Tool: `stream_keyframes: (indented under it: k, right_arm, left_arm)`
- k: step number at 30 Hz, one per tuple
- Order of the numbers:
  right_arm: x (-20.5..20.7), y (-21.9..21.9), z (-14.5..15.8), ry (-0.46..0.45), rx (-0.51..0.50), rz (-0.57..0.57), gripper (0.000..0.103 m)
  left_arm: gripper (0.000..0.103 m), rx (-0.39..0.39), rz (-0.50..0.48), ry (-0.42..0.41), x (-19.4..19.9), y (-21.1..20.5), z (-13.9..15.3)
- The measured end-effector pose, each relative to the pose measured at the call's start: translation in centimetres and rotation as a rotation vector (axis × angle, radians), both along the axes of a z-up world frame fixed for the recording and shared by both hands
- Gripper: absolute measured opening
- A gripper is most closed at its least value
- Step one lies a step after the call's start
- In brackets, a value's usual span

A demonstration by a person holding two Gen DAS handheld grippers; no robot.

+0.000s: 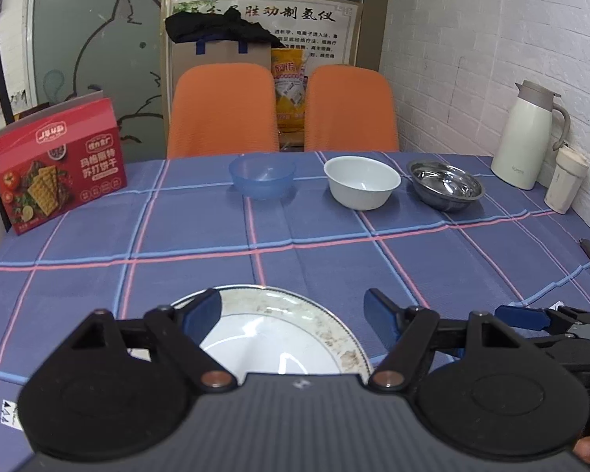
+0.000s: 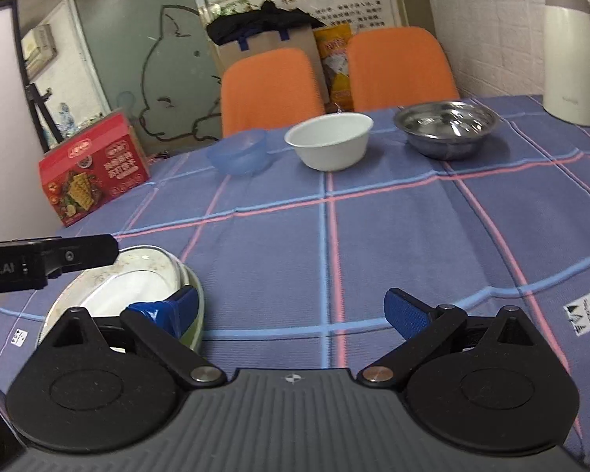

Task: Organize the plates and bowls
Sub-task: 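Move the left gripper to the steel bowl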

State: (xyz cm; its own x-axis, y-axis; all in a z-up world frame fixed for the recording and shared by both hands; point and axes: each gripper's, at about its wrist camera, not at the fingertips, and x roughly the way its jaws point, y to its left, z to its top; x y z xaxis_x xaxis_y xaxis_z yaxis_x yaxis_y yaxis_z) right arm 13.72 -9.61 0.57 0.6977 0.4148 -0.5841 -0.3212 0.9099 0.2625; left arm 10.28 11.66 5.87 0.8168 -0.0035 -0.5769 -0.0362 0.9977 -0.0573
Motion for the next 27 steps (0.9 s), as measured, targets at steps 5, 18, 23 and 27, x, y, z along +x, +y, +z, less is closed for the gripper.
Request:
stream_keyframes:
  k: [5,18,23,27]
  right_arm:
    - [0.5,-2.7,-0.6,0.024,0.043,-0.03,0.089]
    - [4.7,-9.3,-2.0,0.063,0.125,-0.133,0.089]
    - [8.7,-12.0,-0.5,-0.004,0.085,-0.192,0.089]
    - [13.2,-13.3,0.9,-0.073,0.027,-0.258,0.089]
  left_arm:
    - [0.073,0.021,-0.035,0.012,1.9,-2.5,0.0]
    - [0.075,0.082,-0.127,0.1,8.1,-8.9,-1.1]
    - [0.075,0.025,-0.181,0.097,13.5,-11.1,-0.1]
    - [0.09,0.003,-0.234,0.039,19.8,-13.0,1.6]
